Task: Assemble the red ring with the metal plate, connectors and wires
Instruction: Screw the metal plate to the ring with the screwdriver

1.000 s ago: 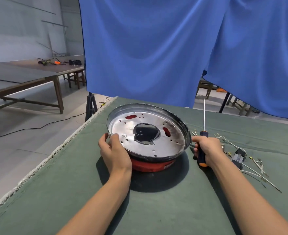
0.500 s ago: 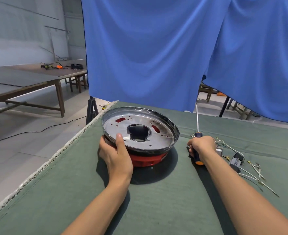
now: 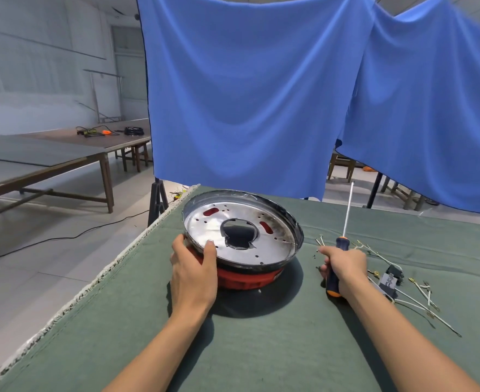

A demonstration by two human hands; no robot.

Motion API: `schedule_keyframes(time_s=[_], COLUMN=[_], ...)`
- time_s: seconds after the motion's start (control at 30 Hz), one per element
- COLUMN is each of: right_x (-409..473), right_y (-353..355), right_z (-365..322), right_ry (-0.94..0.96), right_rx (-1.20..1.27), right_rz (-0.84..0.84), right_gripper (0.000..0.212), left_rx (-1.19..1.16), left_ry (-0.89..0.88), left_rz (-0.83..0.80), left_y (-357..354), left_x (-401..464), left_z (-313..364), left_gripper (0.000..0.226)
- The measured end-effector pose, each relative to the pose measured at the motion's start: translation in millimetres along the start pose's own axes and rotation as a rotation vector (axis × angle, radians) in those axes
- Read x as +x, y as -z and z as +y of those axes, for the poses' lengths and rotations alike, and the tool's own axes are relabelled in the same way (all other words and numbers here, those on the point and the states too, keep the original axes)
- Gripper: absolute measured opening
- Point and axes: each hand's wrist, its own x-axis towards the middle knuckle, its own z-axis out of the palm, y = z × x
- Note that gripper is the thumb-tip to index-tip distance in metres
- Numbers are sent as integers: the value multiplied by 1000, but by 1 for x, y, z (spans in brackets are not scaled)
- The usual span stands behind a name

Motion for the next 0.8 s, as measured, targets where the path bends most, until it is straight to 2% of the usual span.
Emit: schedule_keyframes(time_s=[0.17,0.27,0.37,0.47,0.53,0.63,0.77,0.8], right_x=[-39,-54,-61,-65,-69,-76,-86,-89], right_y=[26,36,42,47,50,52,54,53], right_z=[0,-16,-37,-54,-61,-70,-76,-77], right_ry=[85,178,235,261,237,200,219,222], right_rx=[162,230,294,268,210,69,-93,-134], right_rz=[-152,-202,-232,-296,-360,-446,-548,-572], right_gripper=[8,11,11,8,6,6,9,10], left_rx=[69,20,3,42,35,-98,122,203], left_ry=[-33,9,9,-14,-34,4,-68,-86], left_rz=[-43,-55,-47,-94,-185,-374,-613,-666], left_y=[0,6,12,18,22,29,36,35], left_x=[0,4,5,3,3,2,2,4], left_z=[0,3,3,8,11,16,34,39], left_gripper=[49,44,21,23,22,19,12,20])
